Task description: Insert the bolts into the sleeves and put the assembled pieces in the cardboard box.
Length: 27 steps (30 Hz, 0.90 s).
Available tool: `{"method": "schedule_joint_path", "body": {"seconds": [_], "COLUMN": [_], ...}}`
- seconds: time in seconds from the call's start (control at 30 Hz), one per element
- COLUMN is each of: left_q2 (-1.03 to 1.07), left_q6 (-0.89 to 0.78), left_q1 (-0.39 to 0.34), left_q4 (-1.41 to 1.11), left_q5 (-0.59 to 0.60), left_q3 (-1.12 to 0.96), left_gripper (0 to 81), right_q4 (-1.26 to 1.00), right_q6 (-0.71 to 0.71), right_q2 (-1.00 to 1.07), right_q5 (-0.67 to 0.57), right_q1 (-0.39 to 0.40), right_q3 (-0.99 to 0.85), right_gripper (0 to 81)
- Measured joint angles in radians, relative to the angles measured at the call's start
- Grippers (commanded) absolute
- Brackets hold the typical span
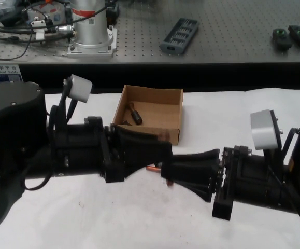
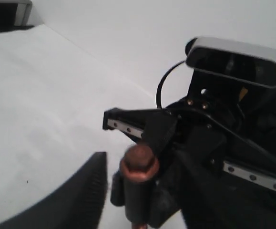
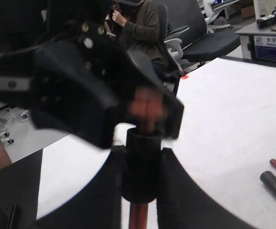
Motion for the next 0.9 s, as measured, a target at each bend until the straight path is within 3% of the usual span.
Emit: {"method": "schedule_joint_path", "body": {"seconds": [0.27, 0.43, 0.47, 0.57, 0.6, 0.73, 0.9], "left_q2": [-0.005, -0.134, -0.169, -0.267, -0.328, -0.447, -0.556], "left_q6": [-0.019, -0.029, -0.004, 0.114, 0.195, 0.316, 0.337], "left_q1": [-0.003, 0.018, 0.027, 0.057, 0.072, 0.080, 0.081], "left_q4": [-0.017, -0.034, -0.007, 0.170, 0.323, 0.610, 0.777], "left_q5": [-0.043, -0.144, -0.164, -0.260, -0.364, -0.551, -0.620], "left_q3": [0.007, 0.009, 0.009, 0.009, 0.009, 0.009, 0.011], "left_gripper": [48.5, 48.5, 48.5, 48.5, 48.5, 47.2, 38.3], "right_q4": [0.026, 0.243, 0.312, 0.444, 0.542, 0.671, 0.822], "right_q6": [0.004, -0.017, -0.095, -0.183, -0.189, -0.253, -0.258], "right_q2": [0.000, 0.005, 0.014, 0.048, 0.093, 0.241, 0.415], "right_q5": [0.010, 0.042, 0.049, 0.049, 0.049, 0.072, 0.110], "right_q1": [-0.039, -0.099, -0.112, -0.131, -0.141, -0.149, -0.148], "right_q3": [-0.014, -0.114, -0.159, -0.267, -0.376, -0.604, -0.847], "right_gripper": [5.1, 5.1, 5.1, 5.1, 5.1, 5.1, 5.1]}}
